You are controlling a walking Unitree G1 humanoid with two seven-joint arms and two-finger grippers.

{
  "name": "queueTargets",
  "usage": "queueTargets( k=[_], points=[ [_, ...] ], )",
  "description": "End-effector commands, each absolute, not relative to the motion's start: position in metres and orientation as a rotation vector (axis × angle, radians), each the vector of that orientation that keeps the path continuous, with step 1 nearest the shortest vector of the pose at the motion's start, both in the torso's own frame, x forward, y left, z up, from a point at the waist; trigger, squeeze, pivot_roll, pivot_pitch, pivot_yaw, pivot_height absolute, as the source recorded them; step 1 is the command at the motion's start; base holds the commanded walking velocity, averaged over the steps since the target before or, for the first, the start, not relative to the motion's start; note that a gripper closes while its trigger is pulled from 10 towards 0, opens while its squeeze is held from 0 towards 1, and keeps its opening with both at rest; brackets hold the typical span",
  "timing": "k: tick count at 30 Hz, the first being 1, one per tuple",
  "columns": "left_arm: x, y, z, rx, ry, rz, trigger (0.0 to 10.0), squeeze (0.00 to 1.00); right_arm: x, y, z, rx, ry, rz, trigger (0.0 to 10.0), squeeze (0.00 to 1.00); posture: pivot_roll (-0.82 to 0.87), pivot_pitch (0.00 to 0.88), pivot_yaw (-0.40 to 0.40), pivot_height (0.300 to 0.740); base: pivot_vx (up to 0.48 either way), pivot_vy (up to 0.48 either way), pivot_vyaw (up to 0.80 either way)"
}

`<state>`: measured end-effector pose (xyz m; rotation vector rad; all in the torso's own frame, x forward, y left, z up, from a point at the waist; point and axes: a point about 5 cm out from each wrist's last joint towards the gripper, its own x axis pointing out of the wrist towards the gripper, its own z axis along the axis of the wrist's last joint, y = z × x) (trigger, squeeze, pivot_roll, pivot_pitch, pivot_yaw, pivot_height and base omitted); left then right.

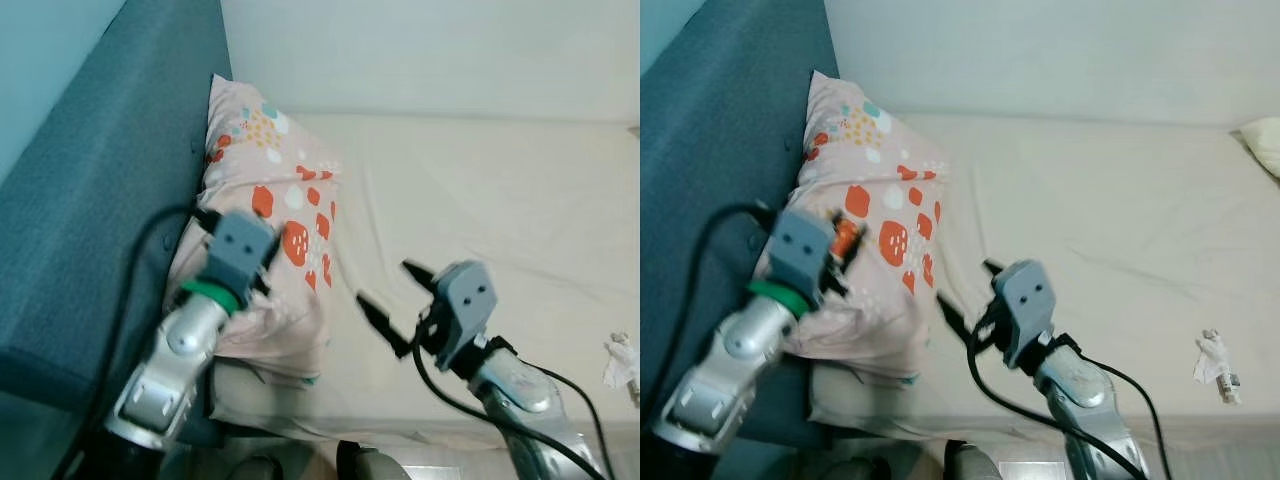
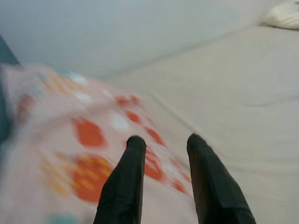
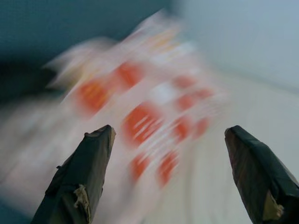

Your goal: Clean up the room

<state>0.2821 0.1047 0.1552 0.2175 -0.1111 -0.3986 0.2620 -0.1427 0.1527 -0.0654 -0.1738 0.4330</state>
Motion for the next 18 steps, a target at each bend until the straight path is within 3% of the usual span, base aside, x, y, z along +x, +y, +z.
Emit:
queueTargets(
  k=[1,9,18],
  points=[
    [0.280,0.100,0.155,0.173,-0.112,-0.410,10.0,0.00,0.263,-0.151,0.148,-0.051,-0.186,0.342,10.0,0.00,-0.01,0.142,0.021,0.740,0.000,0.000,0.00],
    [0.276,0.111,0.132,0.158,0.005,-0.331,10.0,0.00,0.265,-0.134,0.124,-0.008,-0.111,0.292,10.0,0.00,-0.03,0.117,0.045,0.740,0.000,0.000,0.00],
    [0.285,0.113,0.131,0.189,0.000,-0.274,10.0,0.00,0.272,-0.127,0.121,-0.018,-0.128,0.261,10.0,0.00,-0.03,0.114,0.033,0.740,0.000,0.000,0.00]
  ],
)
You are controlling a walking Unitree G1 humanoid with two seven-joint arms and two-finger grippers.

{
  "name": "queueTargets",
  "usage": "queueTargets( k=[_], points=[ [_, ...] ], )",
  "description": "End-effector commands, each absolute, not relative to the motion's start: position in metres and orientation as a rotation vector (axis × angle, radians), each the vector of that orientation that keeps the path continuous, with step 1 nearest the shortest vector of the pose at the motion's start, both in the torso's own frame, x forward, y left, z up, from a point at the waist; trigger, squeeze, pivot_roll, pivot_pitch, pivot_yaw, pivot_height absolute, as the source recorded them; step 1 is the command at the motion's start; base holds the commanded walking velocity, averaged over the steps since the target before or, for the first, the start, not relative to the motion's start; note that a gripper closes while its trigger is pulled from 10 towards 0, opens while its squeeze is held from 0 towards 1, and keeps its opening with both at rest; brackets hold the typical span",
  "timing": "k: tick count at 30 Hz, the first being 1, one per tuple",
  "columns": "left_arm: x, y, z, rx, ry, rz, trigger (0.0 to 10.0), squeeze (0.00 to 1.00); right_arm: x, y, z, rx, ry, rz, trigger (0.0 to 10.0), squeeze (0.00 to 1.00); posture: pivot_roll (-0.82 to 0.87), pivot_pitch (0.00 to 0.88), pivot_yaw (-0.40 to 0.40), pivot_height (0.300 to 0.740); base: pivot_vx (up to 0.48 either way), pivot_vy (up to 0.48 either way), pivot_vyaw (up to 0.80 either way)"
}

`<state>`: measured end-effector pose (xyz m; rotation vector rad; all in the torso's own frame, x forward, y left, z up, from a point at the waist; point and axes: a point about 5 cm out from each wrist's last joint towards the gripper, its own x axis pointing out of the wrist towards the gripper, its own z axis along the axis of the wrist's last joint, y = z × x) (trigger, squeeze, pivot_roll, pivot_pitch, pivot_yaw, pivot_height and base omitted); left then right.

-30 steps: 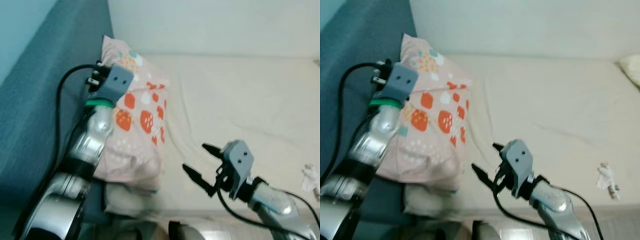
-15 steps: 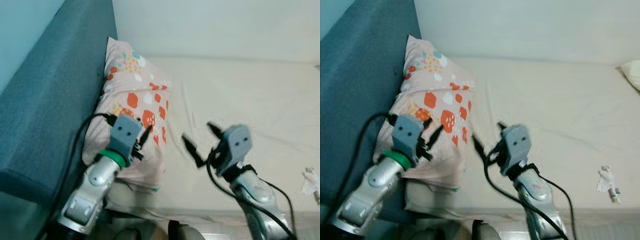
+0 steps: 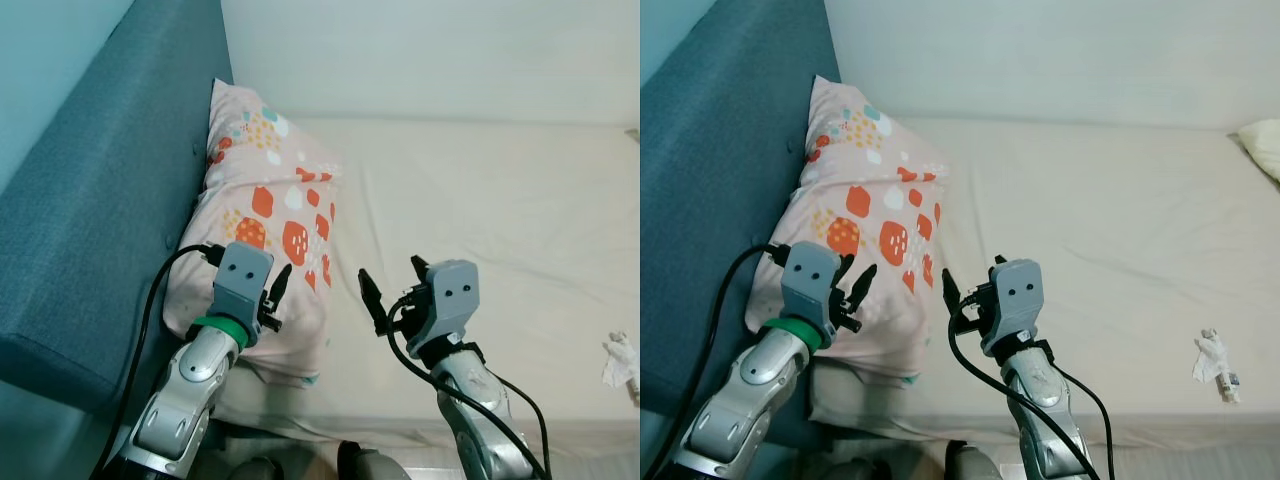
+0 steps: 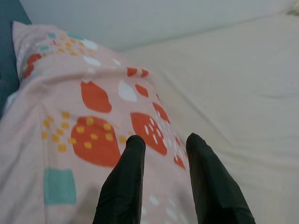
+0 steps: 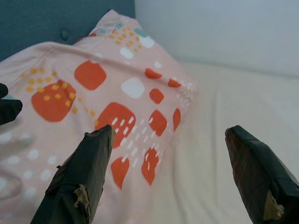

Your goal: Clean up the room

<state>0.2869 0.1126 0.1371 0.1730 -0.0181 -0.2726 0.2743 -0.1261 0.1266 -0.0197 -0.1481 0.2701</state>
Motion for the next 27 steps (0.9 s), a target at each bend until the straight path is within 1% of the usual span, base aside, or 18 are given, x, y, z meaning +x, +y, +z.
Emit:
queueTargets(
  k=[1,4,14,24,27],
  points=[
    [0.2857,0.1108,0.1323,0.181,-0.004,-0.267,10.0,0.00,0.2769,-0.1279,0.1234,-0.019,-0.147,0.242,10.0,0.00,-0.02,0.113,0.028,0.740,0.000,0.000,0.00],
    [0.2856,0.1097,0.1329,0.179,-0.004,-0.267,10.0,0.00,0.2786,-0.1285,0.1244,-0.013,-0.156,0.231,10.0,0.00,-0.02,0.113,0.028,0.740,0.000,0.000,0.00],
    [0.2842,0.1070,0.1367,0.189,-0.019,-0.268,10.0,0.00,0.2830,-0.1290,0.1235,-0.007,-0.183,0.199,10.0,0.00,-0.01,0.114,0.036,0.740,-0.331,0.000,0.00],
    [0.2857,0.1055,0.1391,0.197,-0.027,-0.275,10.0,0.00,0.2826,-0.1291,0.1200,0.002,-0.182,0.189,10.0,0.00,-0.01,0.115,0.041,0.740,-0.389,0.000,0.00],
    [0.2862,0.1045,0.1405,0.201,-0.035,-0.280,10.0,0.00,0.2833,-0.1306,0.1199,0.004,-0.183,0.183,10.0,0.00,-0.01,0.114,0.042,0.740,0.000,0.000,0.00]
  ],
)
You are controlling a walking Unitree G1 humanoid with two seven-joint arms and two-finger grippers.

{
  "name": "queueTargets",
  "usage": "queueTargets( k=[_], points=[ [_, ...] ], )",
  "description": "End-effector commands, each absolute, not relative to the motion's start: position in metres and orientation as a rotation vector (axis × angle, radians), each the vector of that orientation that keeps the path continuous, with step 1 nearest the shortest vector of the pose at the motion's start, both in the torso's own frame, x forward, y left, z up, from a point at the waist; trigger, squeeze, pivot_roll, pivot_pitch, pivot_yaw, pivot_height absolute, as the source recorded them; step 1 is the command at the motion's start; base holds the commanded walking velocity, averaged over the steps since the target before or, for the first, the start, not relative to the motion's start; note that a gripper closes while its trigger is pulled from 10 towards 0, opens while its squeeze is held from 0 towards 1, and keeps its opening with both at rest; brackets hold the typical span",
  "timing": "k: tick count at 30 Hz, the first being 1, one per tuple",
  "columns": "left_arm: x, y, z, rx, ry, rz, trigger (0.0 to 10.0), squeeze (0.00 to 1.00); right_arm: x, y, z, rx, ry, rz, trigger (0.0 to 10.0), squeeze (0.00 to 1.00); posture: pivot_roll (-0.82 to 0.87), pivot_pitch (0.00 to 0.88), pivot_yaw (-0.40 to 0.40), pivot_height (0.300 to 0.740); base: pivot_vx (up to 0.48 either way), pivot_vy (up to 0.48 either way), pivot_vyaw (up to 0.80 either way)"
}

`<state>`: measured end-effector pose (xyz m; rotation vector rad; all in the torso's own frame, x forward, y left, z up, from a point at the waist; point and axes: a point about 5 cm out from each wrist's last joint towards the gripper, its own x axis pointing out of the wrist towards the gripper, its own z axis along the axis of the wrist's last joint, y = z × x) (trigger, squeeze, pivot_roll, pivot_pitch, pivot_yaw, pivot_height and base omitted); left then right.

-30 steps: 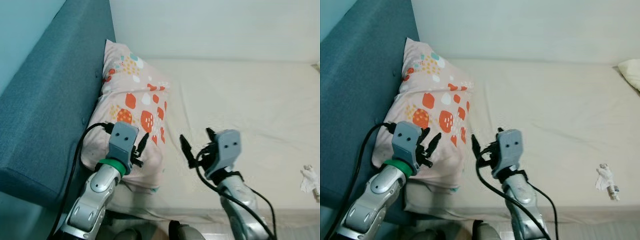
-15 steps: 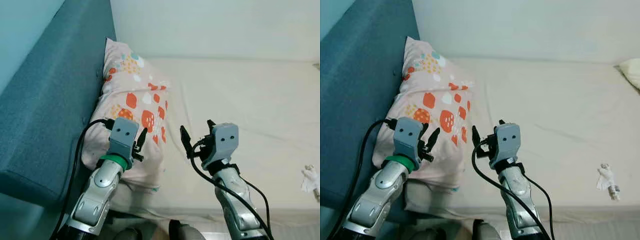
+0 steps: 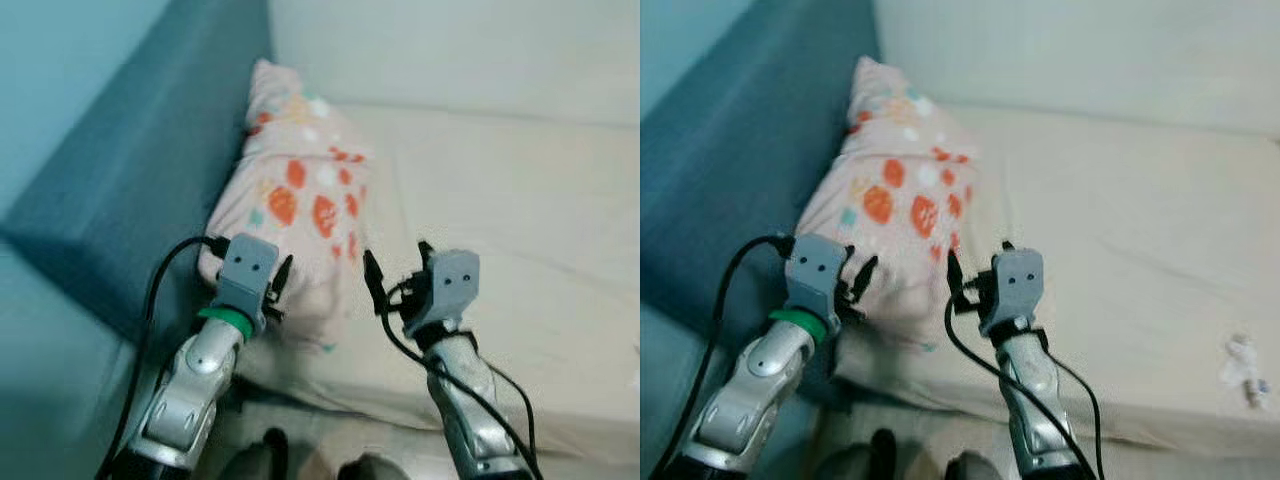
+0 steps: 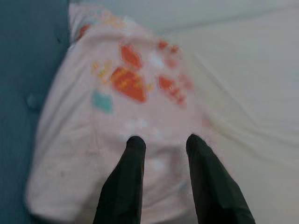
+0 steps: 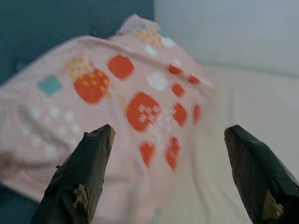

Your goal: Clean up the room

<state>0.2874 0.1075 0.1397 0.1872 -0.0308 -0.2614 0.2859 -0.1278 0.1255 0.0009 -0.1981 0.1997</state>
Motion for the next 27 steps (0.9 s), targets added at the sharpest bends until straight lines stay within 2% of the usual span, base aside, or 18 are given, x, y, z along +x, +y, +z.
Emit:
queueTargets(
  k=[1,20,27],
  points=[
    [0.286,0.104,0.141,0.202,-0.040,-0.280,10.0,0.00,0.284,-0.131,0.120,0.006,-0.184,0.180,10.0,0.00,-0.01,0.114,0.043,0.740,0.000,0.000,0.00],
    [0.286,0.093,0.147,0.257,-0.080,-0.370,10.0,0.00,0.284,-0.131,0.118,0.014,-0.186,0.175,10.0,0.00,-0.02,0.113,0.046,0.740,0.000,0.000,0.00],
    [0.286,0.092,0.146,0.246,-0.078,-0.378,10.0,0.00,0.283,-0.132,0.115,0.016,-0.179,0.173,10.0,0.00,-0.02,0.114,0.046,0.740,0.000,-0.349,0.00]
  ],
)
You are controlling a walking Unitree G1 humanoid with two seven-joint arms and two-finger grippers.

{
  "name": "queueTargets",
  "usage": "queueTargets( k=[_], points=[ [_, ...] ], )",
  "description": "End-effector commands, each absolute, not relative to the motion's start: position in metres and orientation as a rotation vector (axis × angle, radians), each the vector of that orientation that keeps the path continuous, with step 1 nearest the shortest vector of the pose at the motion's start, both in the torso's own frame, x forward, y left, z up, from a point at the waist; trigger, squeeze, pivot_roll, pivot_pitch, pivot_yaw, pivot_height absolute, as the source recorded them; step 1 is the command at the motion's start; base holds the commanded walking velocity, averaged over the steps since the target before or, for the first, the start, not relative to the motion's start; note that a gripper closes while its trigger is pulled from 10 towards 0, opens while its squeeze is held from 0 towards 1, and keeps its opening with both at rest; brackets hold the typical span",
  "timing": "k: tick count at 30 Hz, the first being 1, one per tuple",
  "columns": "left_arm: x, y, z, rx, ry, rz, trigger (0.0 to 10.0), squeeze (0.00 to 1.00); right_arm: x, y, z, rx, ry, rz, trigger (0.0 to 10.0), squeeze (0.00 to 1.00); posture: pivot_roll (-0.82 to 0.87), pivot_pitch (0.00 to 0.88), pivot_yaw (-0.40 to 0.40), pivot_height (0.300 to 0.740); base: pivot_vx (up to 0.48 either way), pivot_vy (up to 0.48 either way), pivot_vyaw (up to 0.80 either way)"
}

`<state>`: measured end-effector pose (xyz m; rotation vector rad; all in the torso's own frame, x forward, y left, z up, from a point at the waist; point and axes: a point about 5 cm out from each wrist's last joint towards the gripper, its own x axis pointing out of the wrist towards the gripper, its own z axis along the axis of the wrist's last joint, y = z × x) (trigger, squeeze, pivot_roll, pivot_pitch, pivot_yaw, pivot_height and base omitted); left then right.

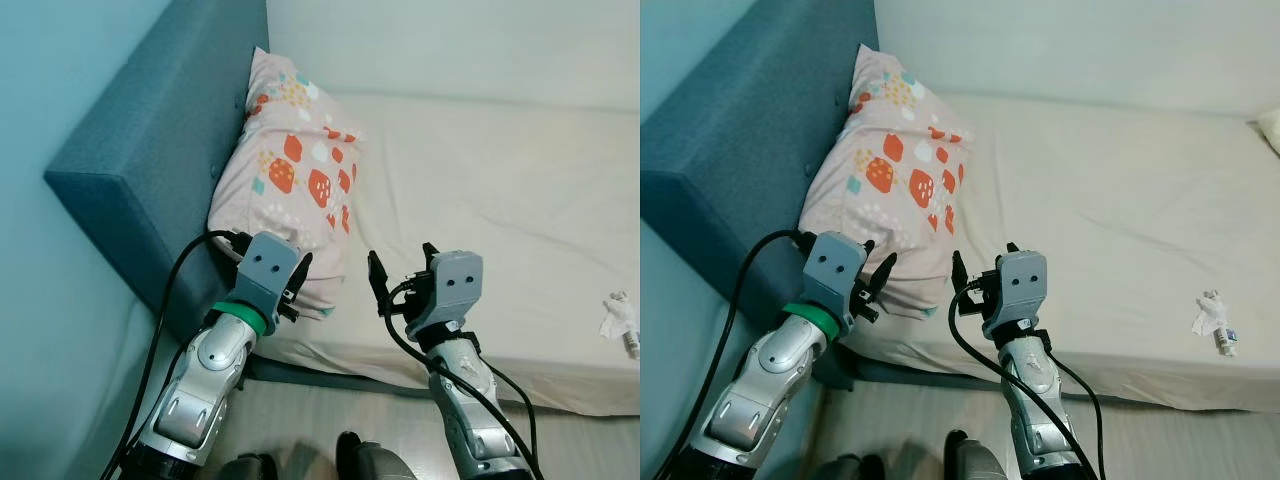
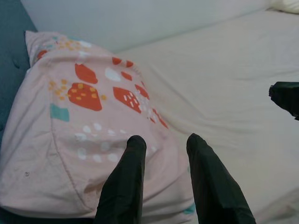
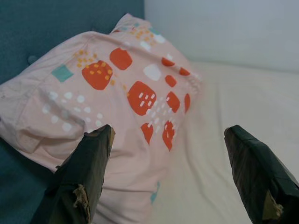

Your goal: Clean up the room

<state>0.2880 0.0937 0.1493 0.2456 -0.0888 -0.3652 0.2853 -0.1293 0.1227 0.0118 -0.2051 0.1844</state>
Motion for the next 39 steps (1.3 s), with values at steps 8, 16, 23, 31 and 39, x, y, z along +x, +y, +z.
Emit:
queueTargets(
  k=[8,16,23,31,39],
  points=[
    [0.2864,0.0924,0.1435,0.244,-0.069,-0.382,10.0,0.00,0.2830,-0.1324,0.1140,0.016,-0.175,0.169,10.0,0.00,-0.02,0.114,0.047,0.740,0.000,-0.377,0.00],
    [0.2869,0.0927,0.1421,0.240,-0.063,-0.381,10.0,0.00,0.2826,-0.1329,0.1126,0.016,-0.170,0.168,10.0,0.00,-0.02,0.114,0.046,0.740,0.000,-0.360,0.00],
    [0.2871,0.0929,0.1404,0.237,-0.056,-0.381,10.0,0.00,0.2828,-0.1346,0.1101,0.019,-0.159,0.162,10.0,0.00,-0.02,0.110,0.045,0.740,0.000,-0.335,0.00],
    [0.2872,0.0928,0.1385,0.232,-0.051,-0.384,10.0,0.00,0.2837,-0.1361,0.1079,0.038,-0.143,0.156,10.0,0.00,-0.02,0.105,0.045,0.740,0.000,-0.327,-0.12],
    [0.2876,0.0924,0.1377,0.232,-0.050,-0.388,10.0,0.00,0.2854,-0.1384,0.1079,0.030,-0.141,0.145,10.0,0.00,-0.02,0.100,0.045,0.740,0.000,-0.299,-0.49]
  ],
)
